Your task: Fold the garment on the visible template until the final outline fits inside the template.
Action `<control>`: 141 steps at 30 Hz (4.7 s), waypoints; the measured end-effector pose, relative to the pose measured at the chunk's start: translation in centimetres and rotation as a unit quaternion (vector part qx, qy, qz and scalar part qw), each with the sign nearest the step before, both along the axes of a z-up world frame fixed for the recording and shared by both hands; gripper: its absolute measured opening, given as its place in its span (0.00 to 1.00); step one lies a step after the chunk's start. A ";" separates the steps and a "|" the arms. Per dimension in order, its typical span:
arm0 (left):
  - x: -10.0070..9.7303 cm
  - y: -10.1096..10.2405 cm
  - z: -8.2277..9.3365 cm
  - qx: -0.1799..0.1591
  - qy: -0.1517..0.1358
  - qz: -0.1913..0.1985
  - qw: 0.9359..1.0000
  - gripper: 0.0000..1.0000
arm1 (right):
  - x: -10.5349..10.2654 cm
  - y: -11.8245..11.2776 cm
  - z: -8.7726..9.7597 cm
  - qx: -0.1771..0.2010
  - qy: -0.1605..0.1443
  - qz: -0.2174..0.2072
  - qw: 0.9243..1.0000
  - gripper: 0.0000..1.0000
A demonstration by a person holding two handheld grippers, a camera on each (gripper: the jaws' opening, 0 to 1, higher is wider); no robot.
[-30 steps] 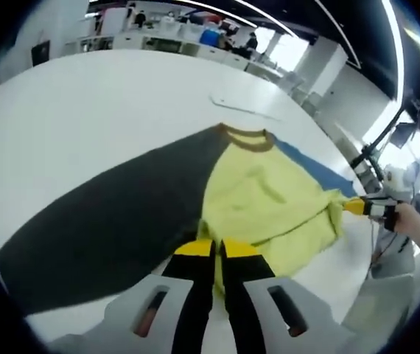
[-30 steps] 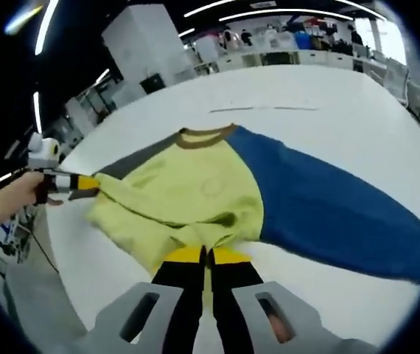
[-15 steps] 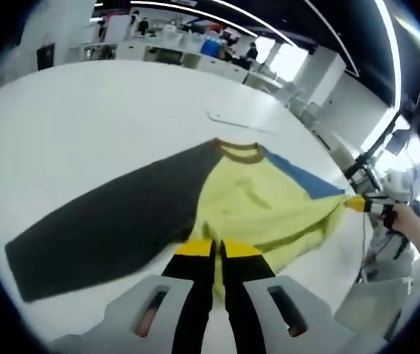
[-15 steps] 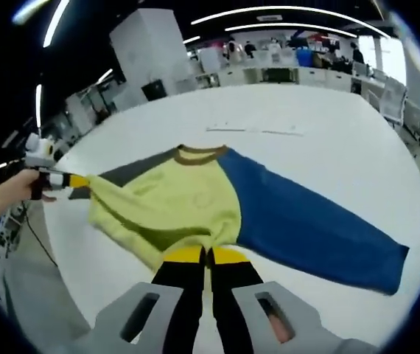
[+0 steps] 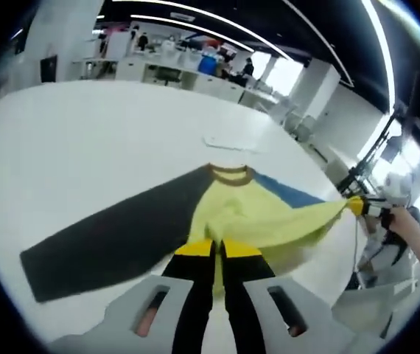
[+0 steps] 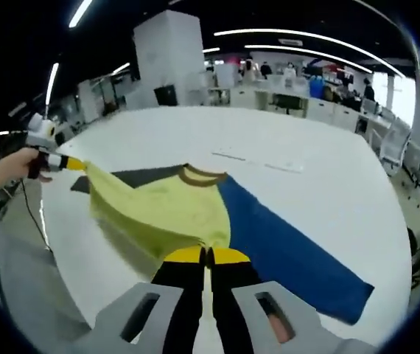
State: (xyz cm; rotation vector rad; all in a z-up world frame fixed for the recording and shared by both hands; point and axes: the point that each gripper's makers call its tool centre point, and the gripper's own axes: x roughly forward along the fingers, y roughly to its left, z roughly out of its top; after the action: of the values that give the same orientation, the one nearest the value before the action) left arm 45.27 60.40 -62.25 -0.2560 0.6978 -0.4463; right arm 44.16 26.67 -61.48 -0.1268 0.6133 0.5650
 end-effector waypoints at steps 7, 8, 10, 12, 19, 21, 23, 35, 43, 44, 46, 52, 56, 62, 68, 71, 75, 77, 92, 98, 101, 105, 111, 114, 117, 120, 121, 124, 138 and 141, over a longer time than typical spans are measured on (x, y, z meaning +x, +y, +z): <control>0.3 0.2 2.8 -0.020 -0.026 0.008 0.999 0.00 | 0.1 -0.4 3.0 -0.007 -0.032 0.012 0.999 0.03; 0.3 0.1 3.2 -0.023 -0.029 0.009 0.999 0.00 | 0.2 -0.4 3.3 -0.010 -0.036 0.015 0.999 0.03; 0.5 0.1 4.0 -0.026 -0.035 0.011 0.999 0.00 | 0.3 -0.4 4.0 -0.017 -0.043 0.021 0.999 0.03; 0.7 0.1 4.7 -0.025 -0.042 0.011 0.999 0.00 | 0.5 -0.3 4.6 -0.021 -0.050 0.027 0.998 0.03; 1.4 -0.1 7.4 -0.025 -0.069 0.008 0.997 0.00 | 1.3 -0.4 6.3 -0.038 -0.074 0.041 0.996 0.03; 1.5 -0.1 7.9 -0.022 -0.074 0.005 0.997 0.00 | 1.3 -0.6 6.5 -0.043 -0.078 0.047 0.995 0.03; 1.6 -0.1 8.3 -0.016 -0.076 0.000 0.997 0.00 | 1.5 -0.7 6.6 -0.050 -0.081 0.053 0.994 0.03; 2.8 -0.3 10.5 0.002 -0.094 -0.016 0.995 0.00 | 2.7 -0.7 9.0 -0.081 -0.104 0.099 0.986 0.03; 1.2 0.3 9.8 0.003 -0.086 -0.017 0.996 0.00 | 0.8 -0.2 9.1 -0.075 -0.098 0.128 0.984 0.03; 0.8 0.4 9.5 0.003 -0.082 -0.016 0.996 0.00 | 0.4 0.0 8.9 -0.074 -0.096 0.132 0.984 0.03; 0.2 0.4 9.1 0.001 -0.077 -0.016 0.997 0.00 | -0.1 0.1 8.6 -0.072 -0.092 0.136 0.984 0.03; -1.8 0.7 8.1 -0.002 -0.066 -0.014 0.998 0.00 | -1.6 0.3 8.0 -0.065 -0.085 0.139 0.985 0.03; -3.6 0.9 7.0 -0.004 -0.054 -0.014 0.998 0.00 | -3.0 0.4 7.4 -0.063 -0.080 0.143 0.984 0.03; -6.6 1.1 5.0 -0.005 -0.031 -0.018 0.999 0.00 | -5.9 0.5 5.6 -0.062 -0.065 0.158 0.983 0.03; -9.2 1.4 2.4 -0.004 0.000 -0.020 1.000 0.00 | -8.6 0.8 3.4 -0.055 -0.045 0.170 0.983 0.03; -10.1 1.4 1.3 0.001 0.013 -0.022 1.000 0.00 | -9.7 1.0 2.4 -0.054 -0.034 0.172 0.983 0.03; -11.6 1.4 -0.5 0.011 0.032 -0.029 0.999 0.00 | -11.2 1.2 0.6 -0.061 -0.014 0.180 0.982 0.03; -12.3 1.4 -1.4 0.008 0.043 -0.029 0.999 0.00 | -11.8 1.1 -0.4 -0.065 -0.006 0.182 0.981 0.03; -15.9 1.3 -6.6 0.023 0.103 -0.051 0.993 0.00 | -14.6 1.0 -6.1 -0.044 0.045 0.168 0.984 0.03; -16.7 1.1 -7.8 0.022 0.116 -0.062 0.991 0.00 | -15.6 0.9 -7.7 -0.041 0.060 0.167 0.983 0.03; -17.4 1.0 -8.5 0.028 0.125 -0.073 0.989 0.00 | -16.1 0.9 -8.4 -0.043 0.066 0.169 0.982 0.03; -18.5 0.7 -9.5 0.016 0.149 -0.080 0.985 0.00 | -16.6 0.7 -9.2 -0.049 0.074 0.174 0.981 0.03; -19.6 0.4 -10.8 -0.003 0.184 -0.074 0.980 0.00 | -17.3 0.4 -10.2 -0.063 0.084 0.184 0.977 0.03; -20.0 0.3 -11.3 -0.005 0.198 -0.075 0.977 0.00 | -17.5 0.3 -10.7 -0.066 0.089 0.184 0.977 0.03; -20.3 0.2 -11.9 -0.008 0.214 -0.072 0.974 0.00 | -17.6 0.3 -11.1 -0.066 0.093 0.185 0.976 0.03; -20.4 0.2 -12.2 -0.009 0.222 -0.072 0.972 0.00 | -17.7 0.2 -11.6 -0.071 0.099 0.187 0.975 0.03; -20.5 0.2 -12.3 -0.010 0.225 -0.071 0.972 0.00 | -17.8 0.1 -11.7 -0.072 0.100 0.188 0.974 0.03; -20.6 0.2 -12.5 -0.011 0.231 -0.069 0.970 0.00 | -18.0 0.1 -12.0 -0.076 0.106 0.192 0.973 0.03; -21.1 0.8 -13.3 -0.005 0.242 -0.061 0.968 0.00 | -19.5 0.4 -13.5 -0.084 0.128 0.211 0.965 0.03; -21.3 0.8 -13.4 -0.005 0.245 -0.061 0.967 0.00 | -19.8 0.3 -13.8 -0.082 0.133 0.211 0.965 0.03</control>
State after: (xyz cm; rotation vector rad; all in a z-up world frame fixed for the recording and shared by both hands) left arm 23.99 61.23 -75.70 -0.3395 1.2015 -0.5083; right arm 24.36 27.02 -75.26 -0.3467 0.9048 0.9536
